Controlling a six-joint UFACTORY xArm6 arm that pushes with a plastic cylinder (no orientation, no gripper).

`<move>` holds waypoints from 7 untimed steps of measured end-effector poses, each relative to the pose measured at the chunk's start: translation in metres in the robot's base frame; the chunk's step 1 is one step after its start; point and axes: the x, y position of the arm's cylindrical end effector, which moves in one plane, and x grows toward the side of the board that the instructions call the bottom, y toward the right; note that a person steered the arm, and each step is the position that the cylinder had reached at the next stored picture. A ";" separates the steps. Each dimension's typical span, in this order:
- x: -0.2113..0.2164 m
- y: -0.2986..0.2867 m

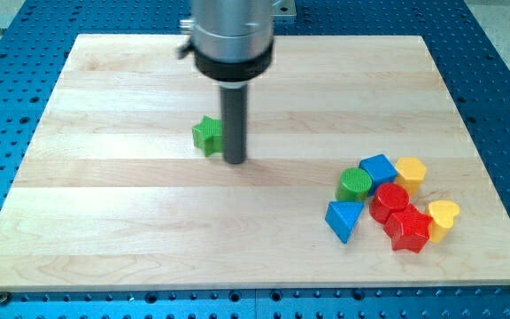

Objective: Push the green star into the green circle

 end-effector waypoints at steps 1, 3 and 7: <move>-0.005 -0.012; 0.005 -0.105; -0.001 0.026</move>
